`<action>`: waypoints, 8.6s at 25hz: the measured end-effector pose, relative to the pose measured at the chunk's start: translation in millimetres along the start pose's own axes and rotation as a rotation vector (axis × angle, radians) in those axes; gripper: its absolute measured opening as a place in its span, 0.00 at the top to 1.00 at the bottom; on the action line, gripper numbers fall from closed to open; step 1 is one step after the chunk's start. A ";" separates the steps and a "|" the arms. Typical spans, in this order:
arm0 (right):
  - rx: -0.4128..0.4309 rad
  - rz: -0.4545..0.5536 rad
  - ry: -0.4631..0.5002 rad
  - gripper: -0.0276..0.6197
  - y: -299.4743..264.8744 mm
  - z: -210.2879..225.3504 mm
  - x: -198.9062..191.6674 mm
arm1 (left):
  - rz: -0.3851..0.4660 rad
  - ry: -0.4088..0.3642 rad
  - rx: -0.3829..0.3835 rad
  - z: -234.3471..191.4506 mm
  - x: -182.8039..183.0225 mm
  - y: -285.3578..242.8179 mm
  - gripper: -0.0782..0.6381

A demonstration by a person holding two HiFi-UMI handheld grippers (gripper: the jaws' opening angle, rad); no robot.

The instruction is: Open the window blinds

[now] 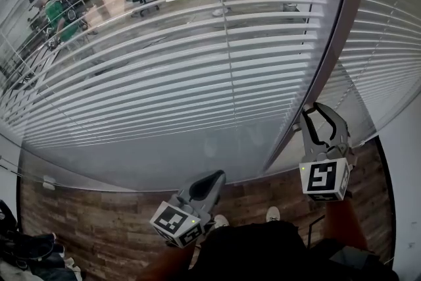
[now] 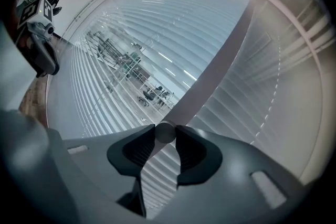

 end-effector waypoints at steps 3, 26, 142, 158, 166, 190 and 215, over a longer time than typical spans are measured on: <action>-0.009 -0.004 0.024 0.73 -0.2 -1.0 -0.5 | 0.000 -0.001 -0.001 0.2 0.2 -0.5 0.89; 0.067 0.059 -0.277 0.70 9.1 0.2 -4.9 | 0.001 0.000 0.002 2.0 -5.2 1.1 0.89; 0.611 0.159 -0.880 0.92 139.6 -25.5 -34.4 | 0.039 0.040 0.213 122.8 8.3 53.4 0.89; 0.452 0.037 -0.882 0.92 274.3 -108.6 -14.5 | 0.014 0.095 0.035 139.5 -36.5 160.4 0.89; 0.545 0.081 -0.821 0.92 260.2 -93.6 -9.0 | 0.059 0.086 0.103 149.2 -30.2 143.9 0.89; 0.575 0.140 -0.807 0.92 261.0 -26.0 -63.8 | 0.019 -0.004 0.070 221.8 -24.8 48.9 0.89; 0.522 0.152 -0.747 0.92 272.5 -21.1 -45.0 | 0.063 -0.031 0.090 216.5 2.1 69.9 0.89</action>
Point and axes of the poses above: the fingertips, and each gripper's own axes: y backward along the fingers, z to its right, x out of its top, the point moved 5 cm from there along y, backward along the fingers, and after that the axes turned 3 degrees about -x, right-handed, at the moved point
